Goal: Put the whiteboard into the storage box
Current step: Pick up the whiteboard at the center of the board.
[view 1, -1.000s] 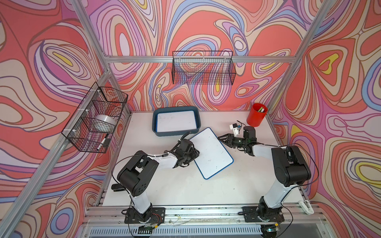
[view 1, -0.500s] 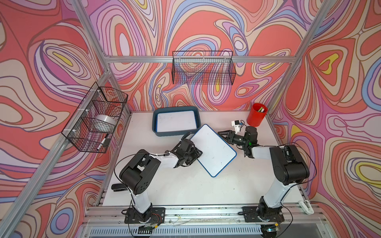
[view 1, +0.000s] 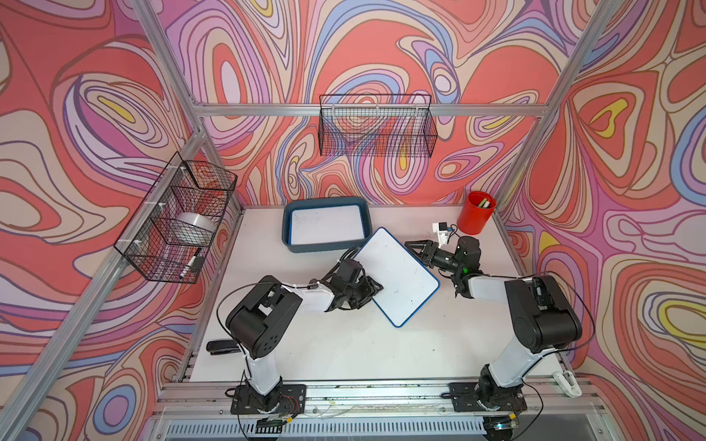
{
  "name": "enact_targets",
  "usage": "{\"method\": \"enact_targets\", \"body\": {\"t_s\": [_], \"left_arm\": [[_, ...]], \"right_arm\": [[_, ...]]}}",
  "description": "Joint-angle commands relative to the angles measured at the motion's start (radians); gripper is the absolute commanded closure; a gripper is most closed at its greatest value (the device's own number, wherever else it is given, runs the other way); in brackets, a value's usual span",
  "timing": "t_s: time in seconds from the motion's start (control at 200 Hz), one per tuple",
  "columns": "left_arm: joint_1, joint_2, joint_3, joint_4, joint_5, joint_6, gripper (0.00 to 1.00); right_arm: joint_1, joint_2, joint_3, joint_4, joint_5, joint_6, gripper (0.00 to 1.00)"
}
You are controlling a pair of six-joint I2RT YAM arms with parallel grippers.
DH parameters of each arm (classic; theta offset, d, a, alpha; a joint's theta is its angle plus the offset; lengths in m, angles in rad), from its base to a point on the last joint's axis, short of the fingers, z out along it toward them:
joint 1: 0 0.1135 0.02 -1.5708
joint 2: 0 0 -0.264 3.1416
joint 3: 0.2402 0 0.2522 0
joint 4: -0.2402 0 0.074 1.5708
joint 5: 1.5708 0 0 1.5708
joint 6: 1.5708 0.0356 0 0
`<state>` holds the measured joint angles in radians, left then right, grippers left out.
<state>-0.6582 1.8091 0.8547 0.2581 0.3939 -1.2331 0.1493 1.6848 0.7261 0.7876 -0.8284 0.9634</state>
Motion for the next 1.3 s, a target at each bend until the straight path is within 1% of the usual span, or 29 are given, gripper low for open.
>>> {"method": "enact_targets", "body": {"t_s": [0.0,0.275,0.396,0.486,0.546,0.596,0.726,0.821,0.917,1.007,1.167,1.297], "left_arm": [[-0.063,0.090,0.026,0.103,0.072,0.003,0.41],[-0.063,0.095,0.031,0.107,0.073,0.003,0.40],[-0.061,0.097,0.032,0.107,0.072,0.005,0.40],[-0.059,0.098,0.029,0.111,0.075,0.005,0.40],[-0.054,0.095,0.025,0.110,0.077,0.010,0.40],[-0.048,0.087,0.020,0.104,0.076,0.017,0.40],[-0.028,0.057,0.003,0.077,0.060,0.040,0.40],[-0.018,0.042,-0.004,0.053,0.049,0.059,0.40],[-0.007,0.036,-0.010,0.046,0.050,0.070,0.40],[0.005,0.029,-0.019,0.043,0.054,0.078,0.40],[0.054,-0.043,-0.057,-0.003,0.036,0.122,0.40],[0.101,-0.155,-0.081,-0.100,-0.012,0.199,0.40]], "right_arm": [[0.124,0.008,-0.086,-0.281,-0.115,0.055,0.52],[0.134,0.017,-0.117,-0.148,-0.067,0.153,0.52],[0.142,0.009,-0.122,-0.129,-0.046,0.170,0.52],[0.142,-0.009,-0.090,-0.241,-0.040,0.105,0.52],[0.142,-0.030,-0.052,-0.372,-0.029,0.026,0.53],[0.142,-0.049,-0.014,-0.519,-0.006,-0.053,0.54],[0.142,-0.068,0.104,-0.832,0.024,-0.239,0.59],[0.142,-0.049,0.182,-0.987,0.009,-0.339,0.64],[0.142,-0.038,0.237,-1.093,0.009,-0.414,0.73],[0.142,-0.032,0.284,-1.175,0.016,-0.466,0.85],[0.138,-0.052,0.329,-1.239,0.013,-0.514,1.00],[0.126,-0.079,0.346,-1.247,-0.017,-0.516,1.00]]}}
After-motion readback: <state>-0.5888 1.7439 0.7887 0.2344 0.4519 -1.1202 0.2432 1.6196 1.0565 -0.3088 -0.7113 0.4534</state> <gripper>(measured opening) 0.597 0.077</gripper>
